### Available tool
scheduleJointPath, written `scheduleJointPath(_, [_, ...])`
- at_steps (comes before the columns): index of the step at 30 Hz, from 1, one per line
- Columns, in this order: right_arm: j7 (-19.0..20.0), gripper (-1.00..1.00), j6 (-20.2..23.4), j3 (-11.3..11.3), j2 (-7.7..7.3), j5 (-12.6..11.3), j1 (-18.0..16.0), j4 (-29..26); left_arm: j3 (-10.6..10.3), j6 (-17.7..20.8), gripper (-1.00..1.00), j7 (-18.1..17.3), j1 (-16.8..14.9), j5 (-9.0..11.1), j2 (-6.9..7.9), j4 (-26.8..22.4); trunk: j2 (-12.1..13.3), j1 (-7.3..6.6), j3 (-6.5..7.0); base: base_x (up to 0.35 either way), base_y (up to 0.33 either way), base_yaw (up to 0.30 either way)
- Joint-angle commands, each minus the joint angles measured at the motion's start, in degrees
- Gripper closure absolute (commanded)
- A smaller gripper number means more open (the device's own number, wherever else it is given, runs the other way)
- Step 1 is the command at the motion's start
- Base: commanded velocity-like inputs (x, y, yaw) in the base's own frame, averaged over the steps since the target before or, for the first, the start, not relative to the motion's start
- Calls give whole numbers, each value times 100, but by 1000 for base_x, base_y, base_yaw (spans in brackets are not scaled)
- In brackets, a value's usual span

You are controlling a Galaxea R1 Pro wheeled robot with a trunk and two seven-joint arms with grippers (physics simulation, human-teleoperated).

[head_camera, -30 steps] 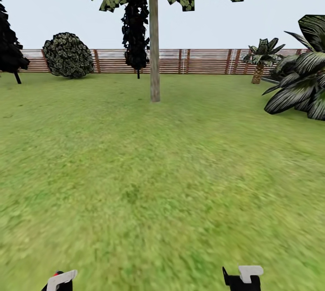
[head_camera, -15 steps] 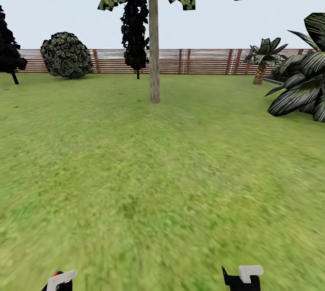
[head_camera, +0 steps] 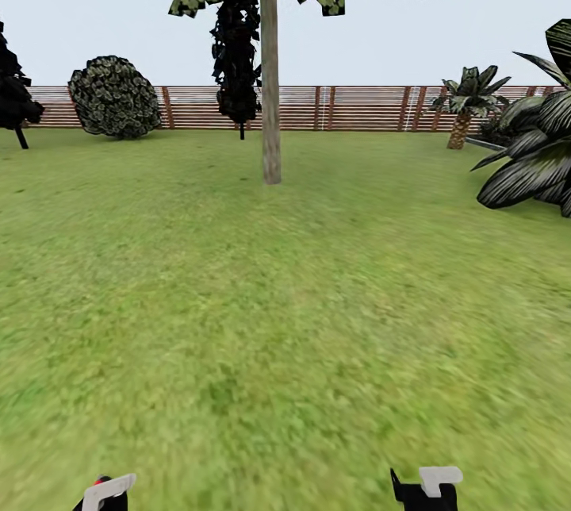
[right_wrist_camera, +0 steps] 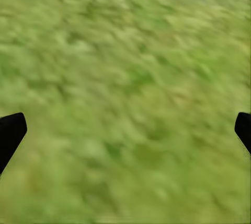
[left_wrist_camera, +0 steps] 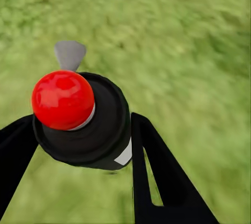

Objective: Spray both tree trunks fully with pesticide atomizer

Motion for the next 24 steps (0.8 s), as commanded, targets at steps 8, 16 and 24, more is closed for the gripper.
scheduleJointPath(8, [-1,-100,-18,-25,2,26,-3,5,-13,-18,100,-2,-3,52,1,2,-2,2,-5,339,0,0])
scheduleJointPath(16, [-1,-100,-18,-25,2,26,-3,5,-13,-23,100,-1,-3,52,1,-2,-2,2,-5,339,0,0])
scheduleJointPath(24, [-1,-100,-18,-25,2,26,-3,5,-13,-26,100,0,-3,52,1,-3,-2,2,-5,339,0,0])
